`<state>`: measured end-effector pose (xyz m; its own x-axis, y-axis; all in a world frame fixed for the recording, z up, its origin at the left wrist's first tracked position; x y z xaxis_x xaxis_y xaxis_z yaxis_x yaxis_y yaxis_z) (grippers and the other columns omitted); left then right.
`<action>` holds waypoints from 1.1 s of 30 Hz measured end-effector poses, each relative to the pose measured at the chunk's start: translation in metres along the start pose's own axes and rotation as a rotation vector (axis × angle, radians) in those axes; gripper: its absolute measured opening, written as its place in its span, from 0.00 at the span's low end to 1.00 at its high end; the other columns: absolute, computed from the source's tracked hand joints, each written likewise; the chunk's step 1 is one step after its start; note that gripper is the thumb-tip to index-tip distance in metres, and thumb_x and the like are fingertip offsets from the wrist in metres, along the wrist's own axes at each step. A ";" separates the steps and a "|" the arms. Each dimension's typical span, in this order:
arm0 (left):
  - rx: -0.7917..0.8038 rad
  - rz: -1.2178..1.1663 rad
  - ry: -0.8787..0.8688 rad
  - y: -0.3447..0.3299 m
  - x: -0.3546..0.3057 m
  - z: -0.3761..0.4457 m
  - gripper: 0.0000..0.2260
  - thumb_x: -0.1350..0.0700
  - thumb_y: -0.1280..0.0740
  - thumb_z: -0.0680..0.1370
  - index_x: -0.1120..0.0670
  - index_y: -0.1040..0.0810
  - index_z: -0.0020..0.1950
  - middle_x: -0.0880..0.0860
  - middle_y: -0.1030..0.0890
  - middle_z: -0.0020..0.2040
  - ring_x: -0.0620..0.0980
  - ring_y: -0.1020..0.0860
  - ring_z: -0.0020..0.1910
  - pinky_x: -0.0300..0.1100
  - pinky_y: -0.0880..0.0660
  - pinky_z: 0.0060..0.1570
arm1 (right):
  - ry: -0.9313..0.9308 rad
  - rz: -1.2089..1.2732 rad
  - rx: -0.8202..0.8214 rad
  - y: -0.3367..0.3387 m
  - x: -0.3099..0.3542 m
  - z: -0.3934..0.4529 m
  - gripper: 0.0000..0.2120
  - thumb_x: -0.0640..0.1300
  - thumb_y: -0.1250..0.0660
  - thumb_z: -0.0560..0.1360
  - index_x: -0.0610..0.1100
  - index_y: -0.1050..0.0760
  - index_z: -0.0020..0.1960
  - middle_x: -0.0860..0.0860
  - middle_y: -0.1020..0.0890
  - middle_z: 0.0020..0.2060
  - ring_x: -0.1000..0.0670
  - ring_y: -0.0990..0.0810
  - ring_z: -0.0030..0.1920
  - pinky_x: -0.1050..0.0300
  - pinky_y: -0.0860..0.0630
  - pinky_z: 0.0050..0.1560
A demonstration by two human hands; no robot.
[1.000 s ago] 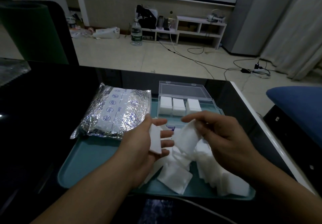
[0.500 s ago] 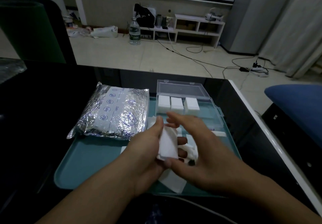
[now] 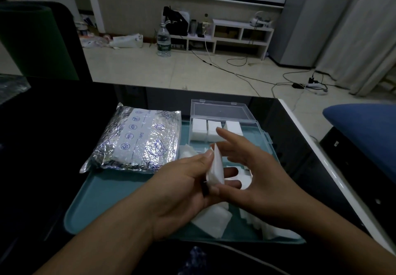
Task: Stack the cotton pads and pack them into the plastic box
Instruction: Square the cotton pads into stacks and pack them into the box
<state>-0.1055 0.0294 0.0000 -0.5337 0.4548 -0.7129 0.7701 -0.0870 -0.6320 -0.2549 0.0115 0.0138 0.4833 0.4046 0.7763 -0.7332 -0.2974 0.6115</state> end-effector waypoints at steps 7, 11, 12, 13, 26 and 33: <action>-0.050 0.015 -0.011 0.001 0.000 0.001 0.16 0.53 0.40 0.81 0.61 0.22 0.61 0.64 0.16 0.51 0.63 0.16 0.46 0.49 0.18 0.41 | -0.023 -0.022 0.021 0.001 -0.001 0.000 0.44 0.50 0.23 0.68 0.62 0.43 0.76 0.65 0.25 0.60 0.66 0.29 0.63 0.75 0.31 0.56; -0.076 0.053 -0.048 0.001 0.000 0.000 0.16 0.53 0.40 0.81 0.61 0.22 0.62 0.64 0.17 0.54 0.61 0.15 0.44 0.50 0.18 0.42 | -0.018 -0.048 0.027 0.001 -0.003 -0.001 0.44 0.51 0.23 0.68 0.63 0.44 0.75 0.67 0.26 0.61 0.66 0.30 0.64 0.67 0.33 0.65; -0.069 0.067 -0.060 0.000 0.001 -0.001 0.17 0.52 0.39 0.80 0.61 0.21 0.62 0.63 0.17 0.54 0.60 0.15 0.44 0.48 0.18 0.42 | -0.023 -0.049 0.030 0.001 -0.002 -0.001 0.44 0.50 0.23 0.67 0.63 0.44 0.75 0.67 0.26 0.61 0.67 0.30 0.63 0.70 0.34 0.64; -0.058 0.076 -0.072 -0.001 0.001 -0.001 0.18 0.51 0.38 0.78 0.60 0.21 0.62 0.62 0.17 0.55 0.59 0.15 0.44 0.46 0.18 0.40 | -0.026 -0.048 0.031 0.001 -0.001 -0.001 0.44 0.50 0.22 0.67 0.64 0.44 0.75 0.67 0.26 0.60 0.68 0.30 0.63 0.72 0.33 0.62; -0.019 -0.036 -0.022 0.000 0.002 0.001 0.21 0.47 0.42 0.80 0.59 0.23 0.64 0.63 0.18 0.58 0.63 0.19 0.55 0.49 0.19 0.43 | -0.076 0.066 0.057 -0.001 0.003 -0.001 0.45 0.45 0.21 0.66 0.64 0.42 0.73 0.65 0.26 0.62 0.66 0.29 0.62 0.79 0.30 0.46; -0.020 0.033 -0.010 0.004 0.008 0.007 0.17 0.51 0.40 0.82 0.61 0.24 0.65 0.69 0.23 0.62 0.70 0.22 0.58 0.62 0.24 0.60 | -0.041 0.092 0.148 -0.007 0.017 -0.005 0.44 0.40 0.24 0.69 0.58 0.46 0.75 0.70 0.31 0.59 0.77 0.29 0.53 0.80 0.31 0.45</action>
<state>-0.1088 0.0269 -0.0106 -0.5117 0.4429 -0.7362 0.7940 -0.0835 -0.6022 -0.2439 0.0248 0.0215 0.4385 0.3349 0.8340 -0.6987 -0.4567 0.5507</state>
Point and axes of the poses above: each hand's wrist, its own z-axis towards the middle knuckle, its own y-axis out of the back of the hand, x = y × z, the point moved 2 cm from there along z, towards the middle knuckle
